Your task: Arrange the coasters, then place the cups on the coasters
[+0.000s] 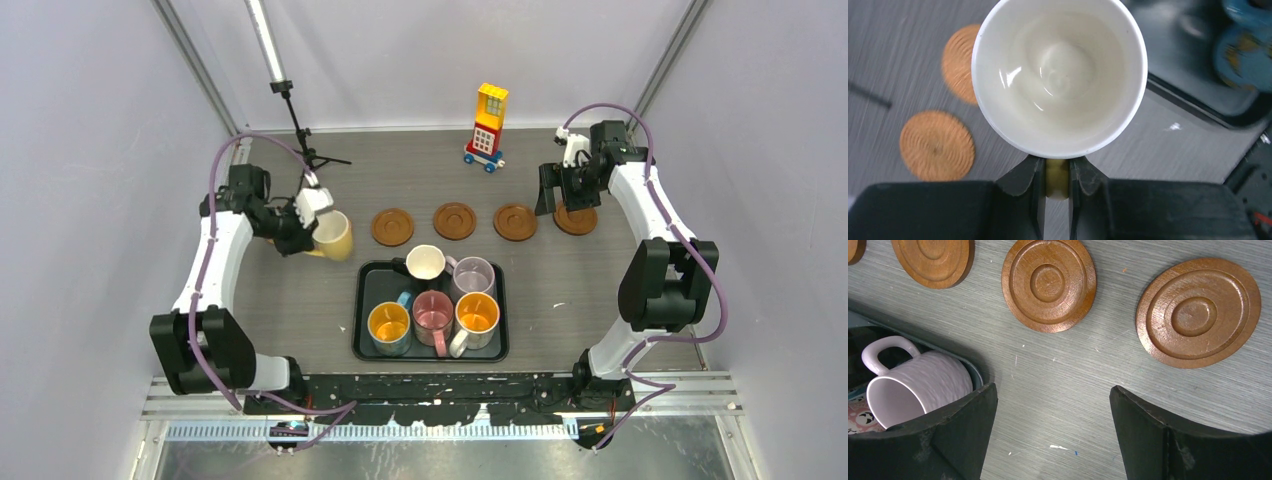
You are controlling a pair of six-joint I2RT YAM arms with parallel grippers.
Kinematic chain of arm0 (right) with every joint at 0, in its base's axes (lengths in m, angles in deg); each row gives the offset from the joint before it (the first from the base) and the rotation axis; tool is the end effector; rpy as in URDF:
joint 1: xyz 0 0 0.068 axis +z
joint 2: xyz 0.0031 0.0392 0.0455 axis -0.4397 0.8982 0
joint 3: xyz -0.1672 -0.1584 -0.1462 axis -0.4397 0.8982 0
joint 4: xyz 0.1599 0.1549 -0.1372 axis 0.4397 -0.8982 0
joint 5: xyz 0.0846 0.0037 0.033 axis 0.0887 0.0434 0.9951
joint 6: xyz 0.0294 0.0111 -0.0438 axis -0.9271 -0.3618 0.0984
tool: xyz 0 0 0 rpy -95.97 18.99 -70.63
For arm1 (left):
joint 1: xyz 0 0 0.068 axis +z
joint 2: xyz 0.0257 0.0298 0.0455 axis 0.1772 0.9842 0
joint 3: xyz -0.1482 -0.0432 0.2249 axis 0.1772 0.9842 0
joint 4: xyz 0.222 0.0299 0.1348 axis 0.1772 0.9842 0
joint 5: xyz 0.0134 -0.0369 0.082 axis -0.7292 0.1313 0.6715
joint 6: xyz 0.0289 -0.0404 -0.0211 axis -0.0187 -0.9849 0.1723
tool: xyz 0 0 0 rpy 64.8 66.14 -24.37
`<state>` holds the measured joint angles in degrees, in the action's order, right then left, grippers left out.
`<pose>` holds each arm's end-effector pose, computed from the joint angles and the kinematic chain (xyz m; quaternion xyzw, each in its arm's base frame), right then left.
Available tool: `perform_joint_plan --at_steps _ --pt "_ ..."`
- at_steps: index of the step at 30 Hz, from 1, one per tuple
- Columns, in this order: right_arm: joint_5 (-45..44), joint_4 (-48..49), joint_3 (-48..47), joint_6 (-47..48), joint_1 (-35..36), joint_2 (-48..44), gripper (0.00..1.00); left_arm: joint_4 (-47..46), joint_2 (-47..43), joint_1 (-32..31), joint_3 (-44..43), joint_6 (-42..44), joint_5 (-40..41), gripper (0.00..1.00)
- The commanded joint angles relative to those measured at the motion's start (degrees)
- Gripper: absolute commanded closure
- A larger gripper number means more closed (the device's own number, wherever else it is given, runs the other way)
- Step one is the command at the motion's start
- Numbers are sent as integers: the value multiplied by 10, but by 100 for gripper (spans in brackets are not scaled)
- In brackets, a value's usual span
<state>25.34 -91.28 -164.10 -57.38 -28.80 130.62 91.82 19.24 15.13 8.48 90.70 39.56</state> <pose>0.3526 -0.0042 0.2819 -0.1272 0.9500 0.1414 0.2476 0.2480 -0.0002 0.2942 0.5157 0.7831 -0.1691 0.3036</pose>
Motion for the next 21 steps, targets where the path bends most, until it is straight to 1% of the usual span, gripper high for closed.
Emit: perform_joint_plan --at_steps 1,4,8,11,14,18,21 --pt "9 4 -22 -12 2 -7 13 -212 2 43 -5 -252 86 100" --pt "9 8 -21 -15 2 -2 13 -288 7 82 11 -328 140 100" --pt "12 8 -25 -16 2 2 13 -343 15 131 24 -384 182 100" --pt "13 8 -28 -16 2 7 13 -350 28 161 27 -393 179 100" --pt "14 8 -31 -16 2 14 13 -356 43 178 30 -386 176 100" --pt "15 8 -36 -20 2 19 13 -382 55 185 40 -386 186 100" --pt "16 8 -37 -23 2 21 13 -407 59 185 52 -397 179 100"
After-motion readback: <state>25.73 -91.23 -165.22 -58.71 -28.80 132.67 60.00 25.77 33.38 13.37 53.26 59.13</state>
